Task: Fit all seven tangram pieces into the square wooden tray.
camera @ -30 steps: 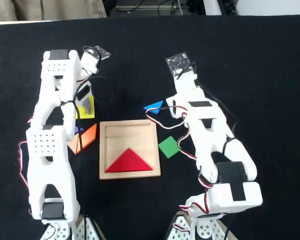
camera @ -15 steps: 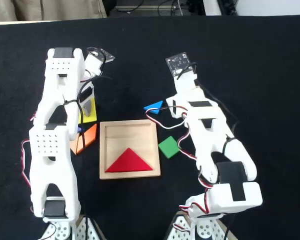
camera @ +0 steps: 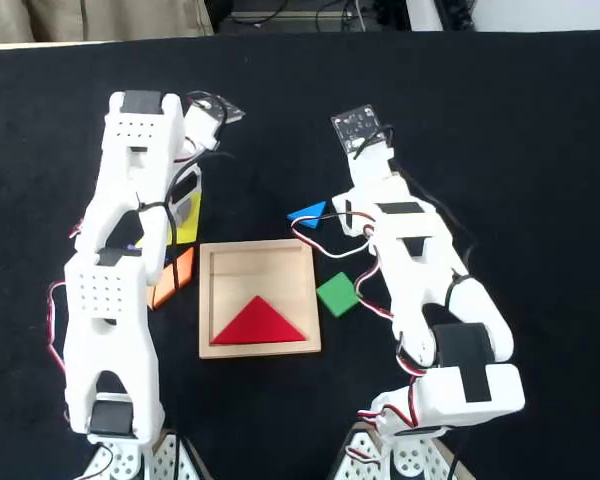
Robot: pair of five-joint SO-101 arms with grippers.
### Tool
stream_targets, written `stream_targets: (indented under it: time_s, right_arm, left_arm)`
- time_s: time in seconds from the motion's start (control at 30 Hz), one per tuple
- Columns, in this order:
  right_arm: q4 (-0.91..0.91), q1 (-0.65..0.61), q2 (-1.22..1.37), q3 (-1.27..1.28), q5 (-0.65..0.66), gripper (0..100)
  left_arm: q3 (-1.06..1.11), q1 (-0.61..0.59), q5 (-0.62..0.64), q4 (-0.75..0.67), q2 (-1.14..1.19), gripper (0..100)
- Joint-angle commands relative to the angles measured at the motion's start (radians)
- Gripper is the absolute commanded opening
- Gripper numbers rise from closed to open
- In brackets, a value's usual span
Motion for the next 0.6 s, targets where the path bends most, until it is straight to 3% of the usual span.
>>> stream_targets:
  time_s: [0.0, 0.3, 0.47, 0.57]
  right_arm:
    - [-0.006, -0.012, -0.008, -0.042, 0.009, 1.1]
    - [-0.006, -0.012, -0.010, -0.042, 0.009, 1.1]
    - [-0.002, -0.012, -0.010, -0.039, 0.009, 1.1]
    - [-0.002, -0.012, -0.010, -0.038, 0.009, 1.1]
  left_arm:
    - [0.062, 0.047, 0.012, 0.003, -0.040, 6]
    - [0.380, 0.097, 0.008, -0.008, -0.351, 6]
    - [0.555, 0.081, 0.009, -0.244, -0.373, 6]
    - [0.582, 0.065, 0.011, -0.288, -0.379, 6]
